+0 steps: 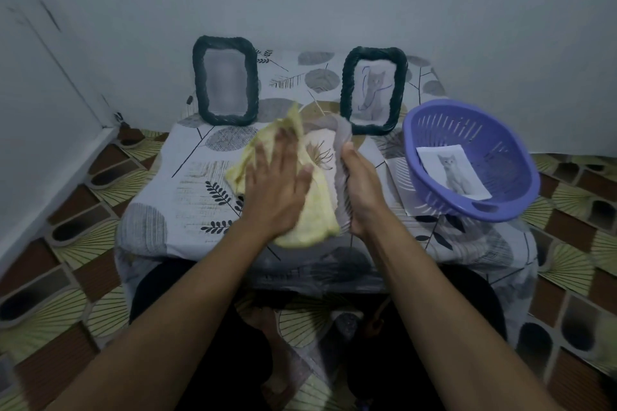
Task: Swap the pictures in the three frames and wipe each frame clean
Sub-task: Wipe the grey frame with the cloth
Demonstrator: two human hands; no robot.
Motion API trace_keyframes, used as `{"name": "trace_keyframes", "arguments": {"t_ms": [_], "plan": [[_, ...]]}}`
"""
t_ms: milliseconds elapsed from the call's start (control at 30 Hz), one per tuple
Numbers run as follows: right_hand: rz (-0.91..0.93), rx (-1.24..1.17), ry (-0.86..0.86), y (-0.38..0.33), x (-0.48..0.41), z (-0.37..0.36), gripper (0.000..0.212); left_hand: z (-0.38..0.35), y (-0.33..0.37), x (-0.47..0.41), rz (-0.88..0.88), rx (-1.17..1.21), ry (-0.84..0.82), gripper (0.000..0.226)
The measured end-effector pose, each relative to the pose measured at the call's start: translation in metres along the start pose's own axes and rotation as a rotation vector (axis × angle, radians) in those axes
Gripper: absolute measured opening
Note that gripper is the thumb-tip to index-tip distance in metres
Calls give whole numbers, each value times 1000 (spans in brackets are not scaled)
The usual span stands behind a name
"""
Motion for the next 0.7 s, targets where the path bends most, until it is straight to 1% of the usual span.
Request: {"name": "trace_keyframes", "arguments": {"t_ms": [67, 100, 133, 233, 300, 400, 467, 533, 600, 700], "plan": [[-54, 14, 7, 9, 10, -6, 54, 10, -6, -15, 106, 34, 8, 70], [-61, 22, 15, 11, 12, -7, 53, 14, -5, -19, 111, 26, 16, 71], [-53, 35, 24, 11, 13, -7, 52, 17, -2, -19, 75, 14, 28, 72], [-30, 84, 49, 7, 6, -4, 44, 17, 17, -4, -173, 67, 52, 71], [5, 91, 65, 2, 1, -1, 39, 13, 29, 9, -283, 102, 45, 70], [65, 65, 123, -10, -6, 6, 32, 1, 36, 25, -351, 72, 18, 67], [92, 23, 152, -20, -9, 11, 34, -9, 33, 33, -369, 34, 0, 66], [108, -11, 158, -26, -11, 15, 40, -15, 25, 37, -325, 26, -3, 65], [116, 4, 167, -26, -7, 14, 37, -16, 15, 34, -204, 74, 13, 64], [111, 19, 89, -21, -4, 9, 38, -13, 3, 23, -44, 177, 58, 66]]}}
Point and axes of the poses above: each hand's wrist, its own x-axis away from the middle knuckle, its own z-axis out of the back of the hand, y = z × x, the point moved 3 cm from there along -x, towards the middle knuckle, and after that the axes turned 11 degrees about -x, right-handed, at the moved point
